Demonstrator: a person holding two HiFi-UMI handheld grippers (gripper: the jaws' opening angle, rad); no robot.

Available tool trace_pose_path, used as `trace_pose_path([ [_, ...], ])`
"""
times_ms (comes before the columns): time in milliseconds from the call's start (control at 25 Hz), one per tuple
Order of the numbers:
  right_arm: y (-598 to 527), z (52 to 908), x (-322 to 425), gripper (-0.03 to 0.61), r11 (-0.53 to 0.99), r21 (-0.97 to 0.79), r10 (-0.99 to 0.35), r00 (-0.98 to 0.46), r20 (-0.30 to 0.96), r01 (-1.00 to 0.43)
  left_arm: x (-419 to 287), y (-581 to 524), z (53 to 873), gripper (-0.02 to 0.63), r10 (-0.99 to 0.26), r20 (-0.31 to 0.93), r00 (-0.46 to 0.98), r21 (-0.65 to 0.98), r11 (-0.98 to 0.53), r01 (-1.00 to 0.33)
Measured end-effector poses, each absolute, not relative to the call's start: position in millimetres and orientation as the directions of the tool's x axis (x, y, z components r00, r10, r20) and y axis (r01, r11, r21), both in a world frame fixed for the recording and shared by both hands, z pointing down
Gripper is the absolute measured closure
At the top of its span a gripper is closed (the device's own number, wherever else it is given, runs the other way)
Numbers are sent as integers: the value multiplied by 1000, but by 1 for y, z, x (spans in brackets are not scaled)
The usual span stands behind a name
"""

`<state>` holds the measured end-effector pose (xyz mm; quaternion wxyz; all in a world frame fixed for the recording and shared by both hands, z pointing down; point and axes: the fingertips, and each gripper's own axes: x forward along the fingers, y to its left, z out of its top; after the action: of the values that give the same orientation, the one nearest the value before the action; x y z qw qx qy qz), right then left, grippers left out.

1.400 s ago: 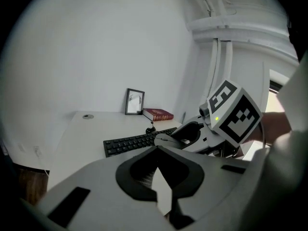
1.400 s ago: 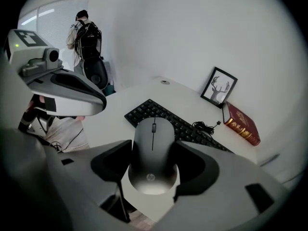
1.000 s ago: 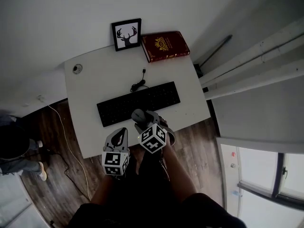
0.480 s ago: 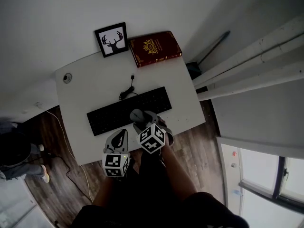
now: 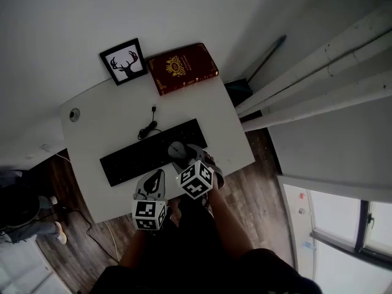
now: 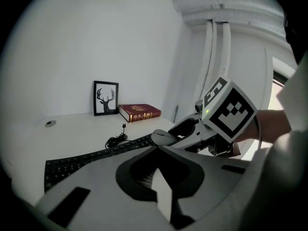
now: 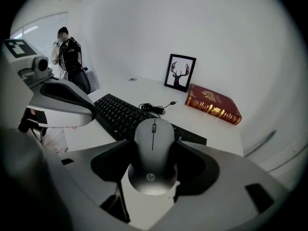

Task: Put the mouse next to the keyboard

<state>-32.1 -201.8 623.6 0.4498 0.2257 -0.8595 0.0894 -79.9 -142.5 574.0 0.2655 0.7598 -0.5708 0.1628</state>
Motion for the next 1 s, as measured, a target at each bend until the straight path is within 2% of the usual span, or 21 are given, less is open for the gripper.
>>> trace_pose_path([
  [720, -257, 627, 56, 279, 795, 52, -386, -438, 811, -604, -4, -197, 579, 614, -734, 558, 388, 224, -317, -922],
  [1000, -284, 637, 81, 279, 715, -7, -403, -420, 813, -699, 11, -215, 584, 614, -724, 571, 387, 223, -316, -922],
])
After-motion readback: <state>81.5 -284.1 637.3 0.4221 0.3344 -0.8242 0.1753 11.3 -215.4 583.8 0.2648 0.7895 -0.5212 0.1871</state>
